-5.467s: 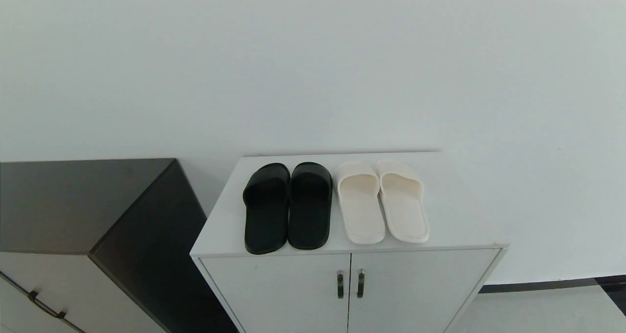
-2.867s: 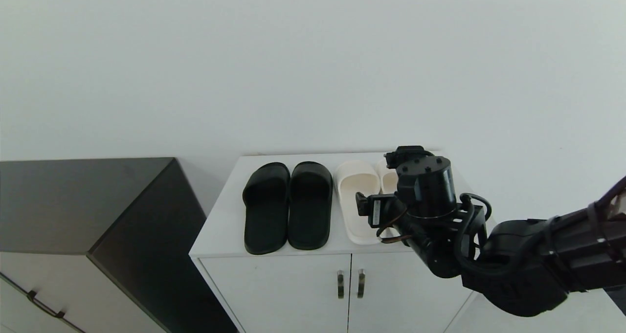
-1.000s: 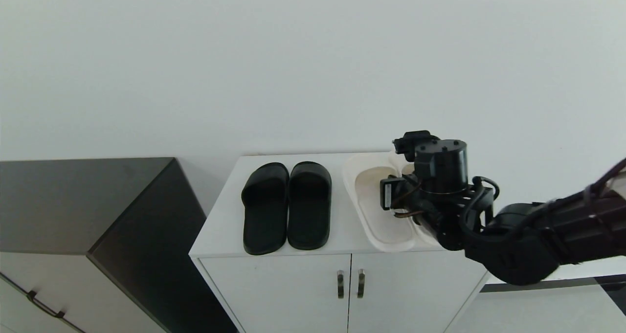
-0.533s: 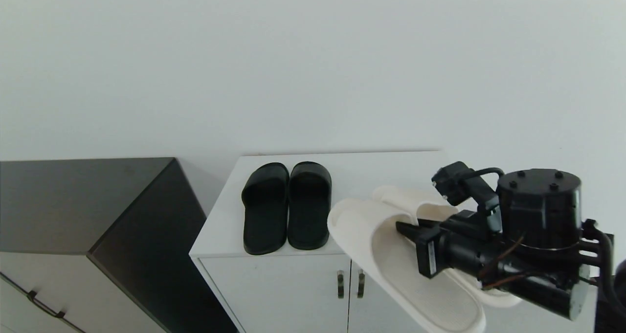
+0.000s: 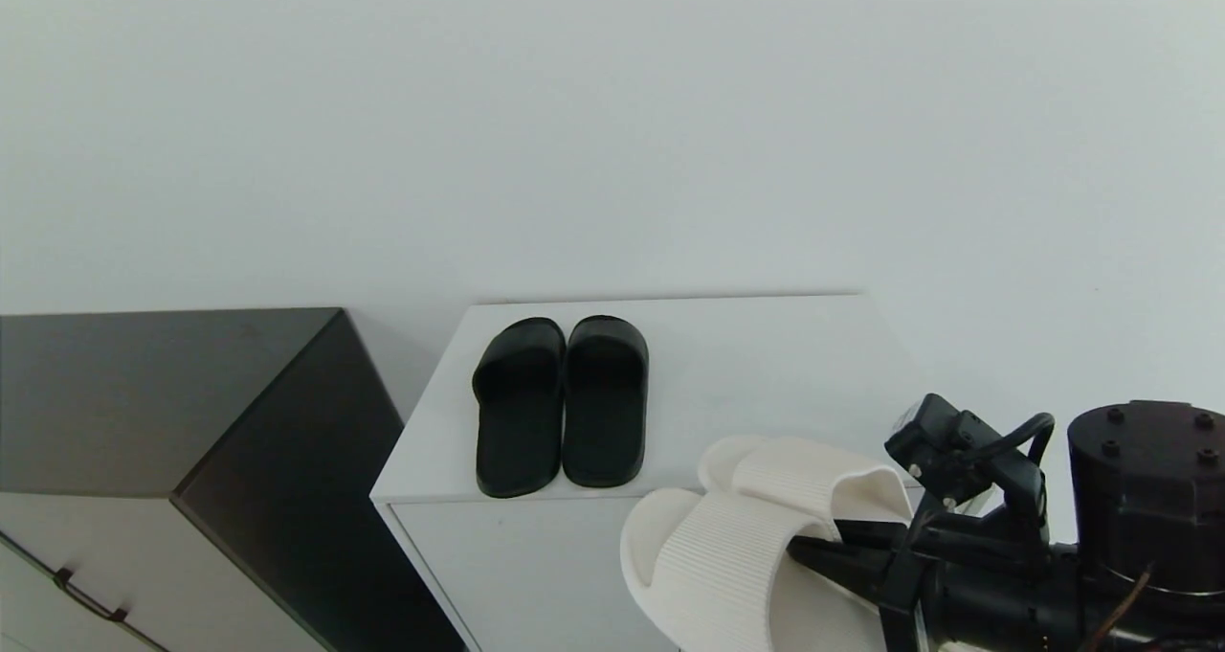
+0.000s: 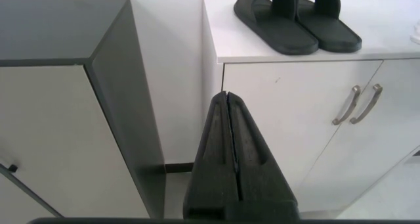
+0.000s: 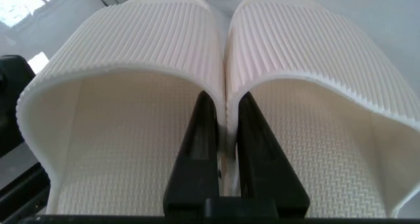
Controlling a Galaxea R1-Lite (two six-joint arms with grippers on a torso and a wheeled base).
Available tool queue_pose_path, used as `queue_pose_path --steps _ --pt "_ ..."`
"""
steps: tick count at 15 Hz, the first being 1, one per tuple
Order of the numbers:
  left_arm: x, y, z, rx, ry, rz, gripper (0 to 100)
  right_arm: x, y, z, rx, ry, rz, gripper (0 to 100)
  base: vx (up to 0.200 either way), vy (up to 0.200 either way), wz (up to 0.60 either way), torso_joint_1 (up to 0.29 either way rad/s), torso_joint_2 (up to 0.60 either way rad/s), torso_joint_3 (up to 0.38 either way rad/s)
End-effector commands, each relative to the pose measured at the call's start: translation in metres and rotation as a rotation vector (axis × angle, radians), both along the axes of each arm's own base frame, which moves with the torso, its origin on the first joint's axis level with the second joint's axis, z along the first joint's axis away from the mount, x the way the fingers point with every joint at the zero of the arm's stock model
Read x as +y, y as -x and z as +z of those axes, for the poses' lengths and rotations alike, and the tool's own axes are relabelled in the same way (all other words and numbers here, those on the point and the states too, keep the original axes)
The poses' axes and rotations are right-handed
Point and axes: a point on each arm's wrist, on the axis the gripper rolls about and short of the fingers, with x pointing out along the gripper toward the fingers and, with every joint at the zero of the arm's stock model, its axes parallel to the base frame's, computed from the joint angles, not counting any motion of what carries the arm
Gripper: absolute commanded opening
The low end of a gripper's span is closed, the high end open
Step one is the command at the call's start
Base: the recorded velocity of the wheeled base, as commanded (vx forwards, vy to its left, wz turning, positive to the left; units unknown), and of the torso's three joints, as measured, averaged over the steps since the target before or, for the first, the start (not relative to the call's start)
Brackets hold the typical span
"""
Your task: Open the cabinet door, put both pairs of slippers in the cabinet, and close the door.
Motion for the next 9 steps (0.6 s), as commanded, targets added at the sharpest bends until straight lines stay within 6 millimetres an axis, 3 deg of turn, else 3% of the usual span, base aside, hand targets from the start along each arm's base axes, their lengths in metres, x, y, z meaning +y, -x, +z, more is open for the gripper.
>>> queue_pose_path --steps 1,9 --pt "0.0 0.0 0.0 0.0 0.0 0.0 0 -0.0026 0.0027 -0.0031 0.01 0.006 0.007 0 -0.2 0.0 0.0 0.012 0.01 -0.002" --pt "0.0 0.0 0.0 0.0 0.0 0.0 0 -0.0031 0.0061 -0.0076 0.019 0.02 0.025 0 0.0 0.0 0.0 0.0 0.0 0.0"
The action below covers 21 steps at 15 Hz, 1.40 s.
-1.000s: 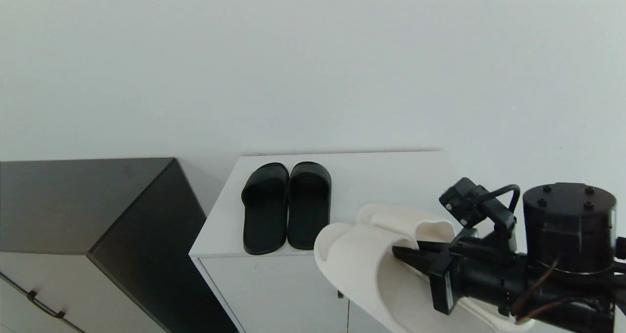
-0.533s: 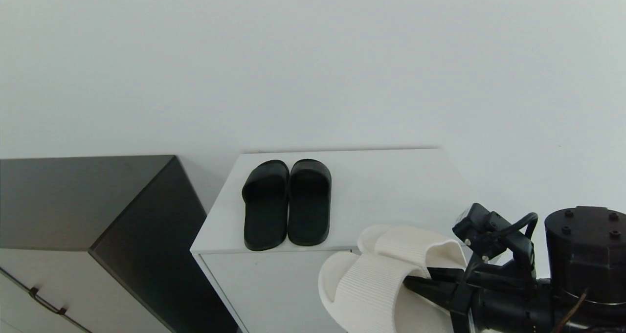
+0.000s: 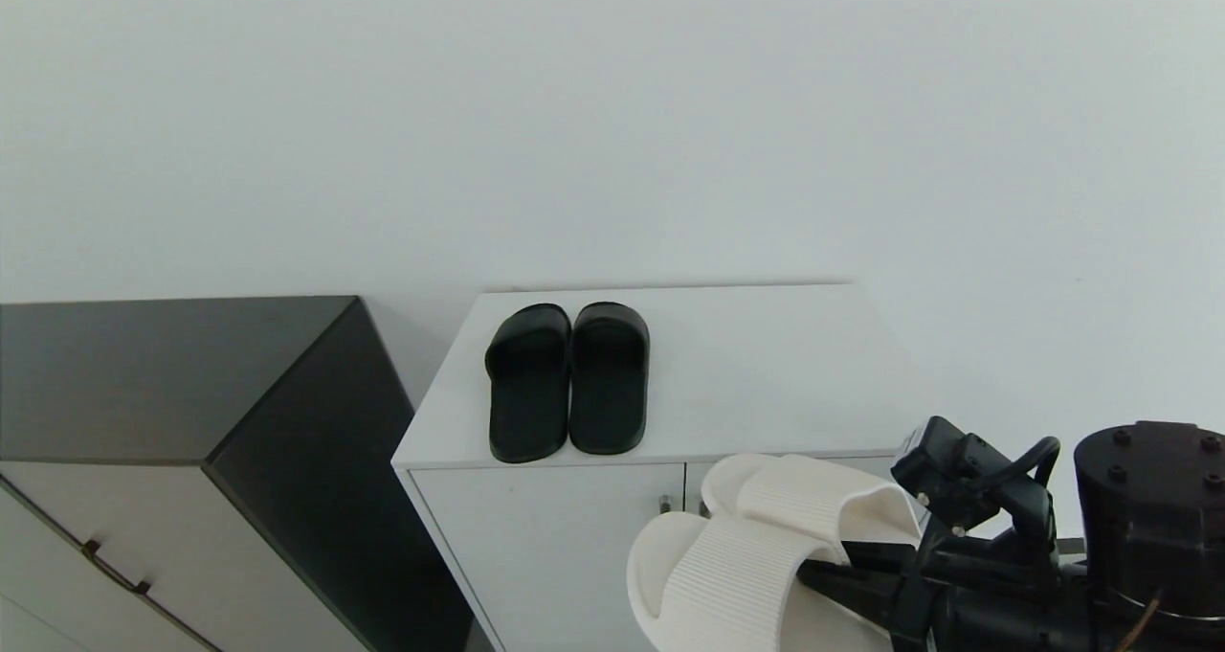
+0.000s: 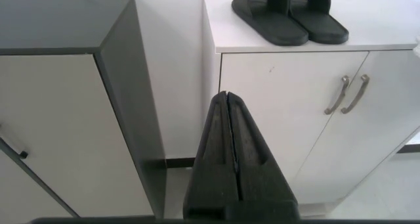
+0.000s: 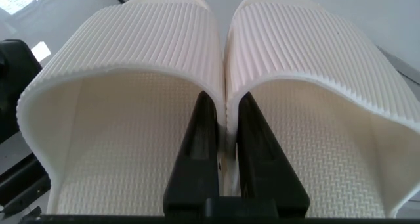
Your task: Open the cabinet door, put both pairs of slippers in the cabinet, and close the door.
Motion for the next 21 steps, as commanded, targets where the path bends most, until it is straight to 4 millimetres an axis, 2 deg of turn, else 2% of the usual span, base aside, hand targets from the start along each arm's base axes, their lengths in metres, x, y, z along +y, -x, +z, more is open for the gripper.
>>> queue_pose_path --steps 1,7,9,11,13,21 --pt "0.0 0.0 0.0 0.0 0.001 0.0 0 0.002 0.002 -0.001 0.004 0.004 0.012 0 0.0 0.0 0.0 0.0 0.0 0.0" --pt "0.0 0.0 0.0 0.0 0.001 0.0 0 0.001 0.008 -0.002 0.016 -0.005 0.063 0 0.0 0.0 0.0 -0.06 0.13 0.078" --pt "0.0 0.0 0.0 0.0 0.001 0.0 0 -0.003 0.022 0.002 -0.006 -0.021 0.11 0 0.0 0.0 0.0 -0.166 0.39 0.21" --pt "0.0 0.0 0.0 0.0 0.001 0.0 0 -0.004 0.026 0.003 -0.007 -0.026 0.128 0 0.0 0.0 0.0 -0.195 0.46 0.256" --pt "0.0 0.0 0.0 0.0 0.001 0.0 0 -0.008 0.035 -0.004 0.027 -0.023 0.209 0 0.0 0.0 0.0 -0.227 0.54 0.303" --pt "0.0 0.0 0.0 -0.001 0.001 0.003 0 -0.004 0.032 -0.014 0.051 0.016 0.217 0 0.0 0.0 0.0 -0.221 0.54 0.319"
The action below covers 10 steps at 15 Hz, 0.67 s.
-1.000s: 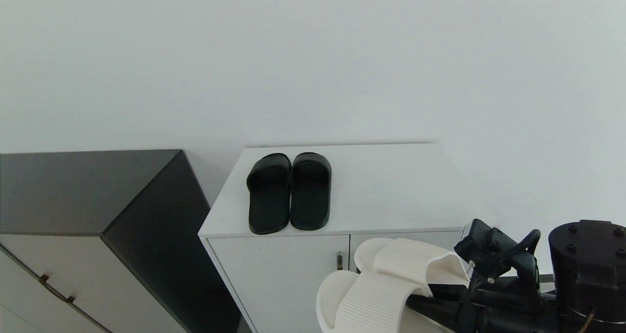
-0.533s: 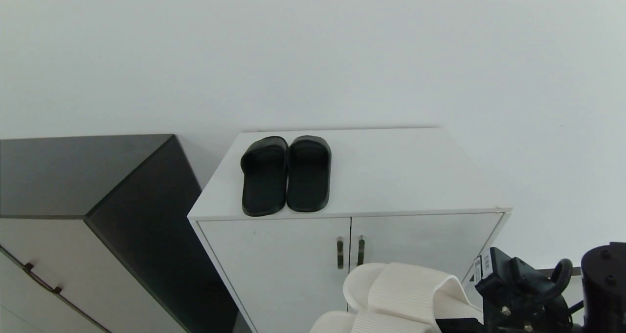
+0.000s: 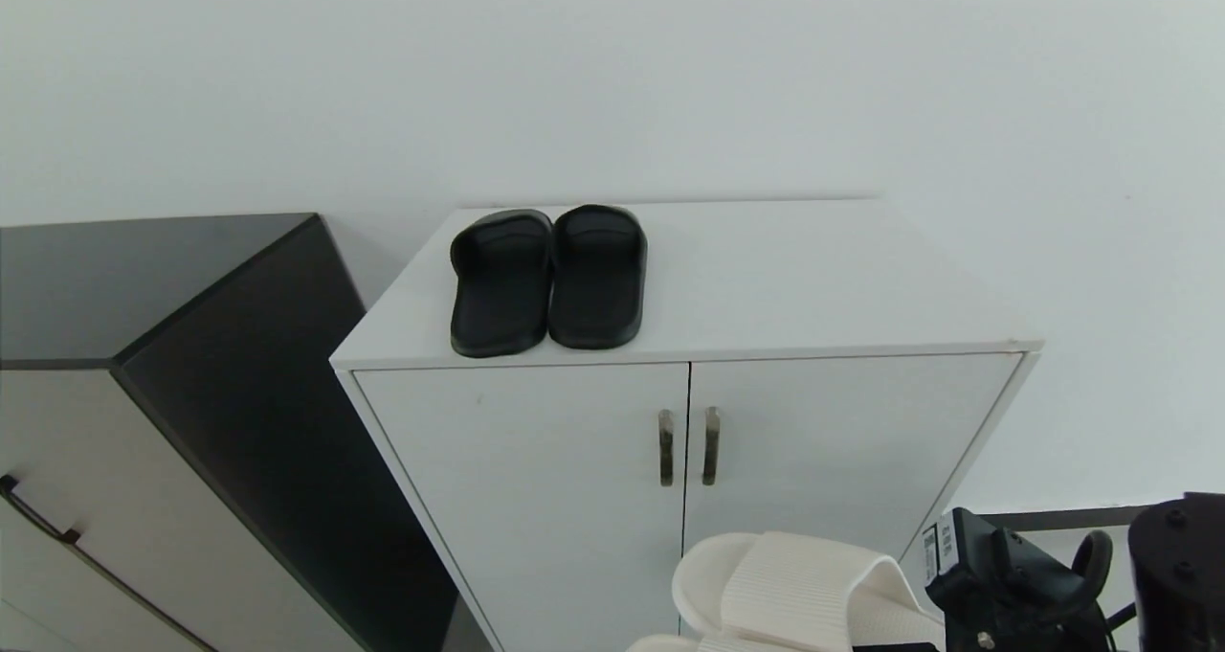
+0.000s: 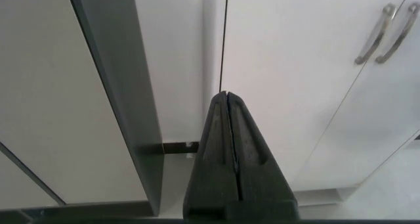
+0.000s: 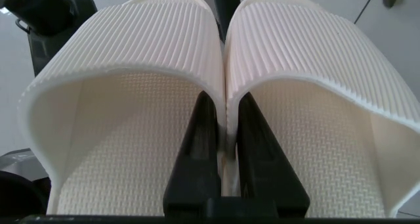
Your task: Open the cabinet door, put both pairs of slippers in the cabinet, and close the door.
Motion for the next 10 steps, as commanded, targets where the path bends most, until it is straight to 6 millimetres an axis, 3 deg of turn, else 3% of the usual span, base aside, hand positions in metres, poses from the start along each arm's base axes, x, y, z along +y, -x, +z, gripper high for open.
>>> queue_pose_path --steps 1,10 --pt "0.0 0.0 -0.0001 0.0 0.001 0.0 0 0.001 -0.0006 -0.0035 0.009 0.014 0.001 0 0.0 0.0 0.0 -0.193 0.5 0.31" --pt "0.001 -0.0001 0.0001 -0.004 -0.001 0.043 0 0.0029 -0.002 -0.0084 0.024 0.033 0.005 0 0.0 0.0 0.0 -0.162 0.48 0.323"
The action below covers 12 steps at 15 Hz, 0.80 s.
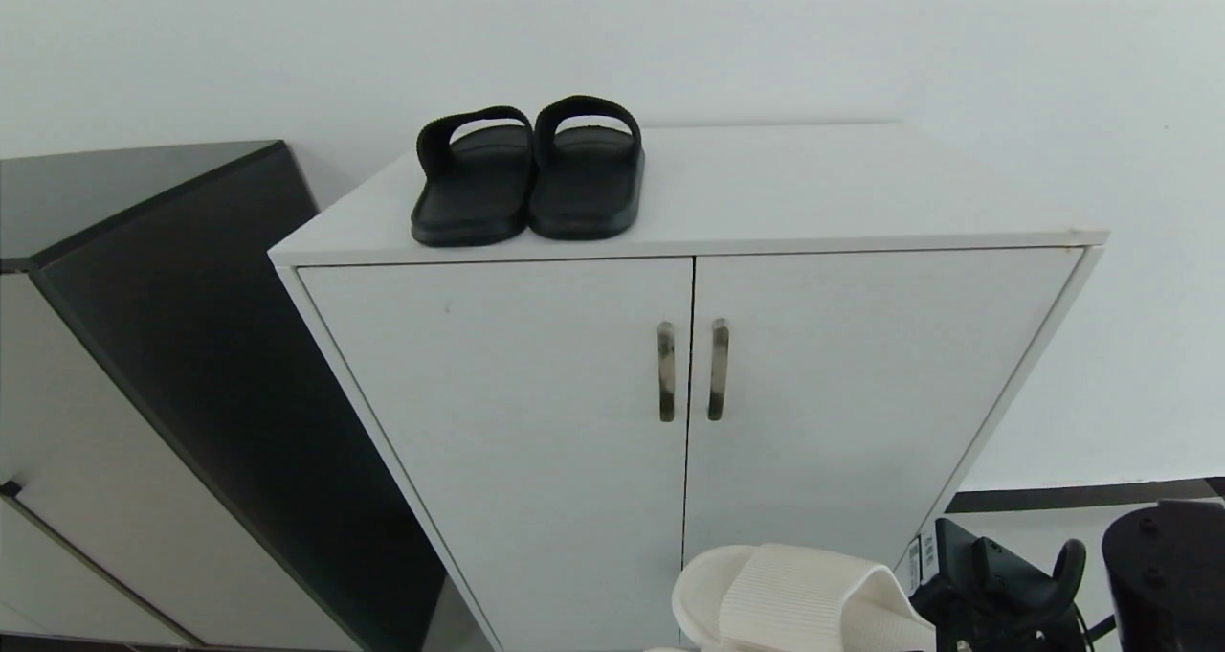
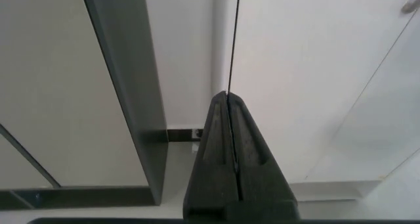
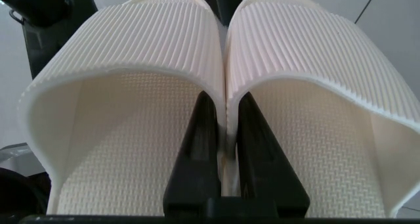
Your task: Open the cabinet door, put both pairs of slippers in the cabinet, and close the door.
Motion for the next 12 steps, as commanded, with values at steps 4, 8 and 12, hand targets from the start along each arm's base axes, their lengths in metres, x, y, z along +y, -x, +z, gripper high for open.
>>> queue_pose_path --steps 4,8,12 --pt "0.0 0.0 0.0002 -0.002 -0.016 0.001 100 0.0025 -0.0018 -0.0047 0.014 0.018 0.0 0 0.0 0.0 0.0 -0.11 0.45 0.347" --pt "0.0 0.0 0.0002 -0.002 -0.024 0.001 100 0.0023 -0.0017 -0.005 0.015 0.019 0.0 0 0.0 0.0 0.0 -0.046 0.44 0.389" --pt "-0.0007 -0.0001 -0.0002 0.004 -0.049 -0.033 100 0.0033 -0.0032 -0.0073 0.022 0.028 -0.003 0 0.0 0.0 0.0 -0.008 0.19 0.181"
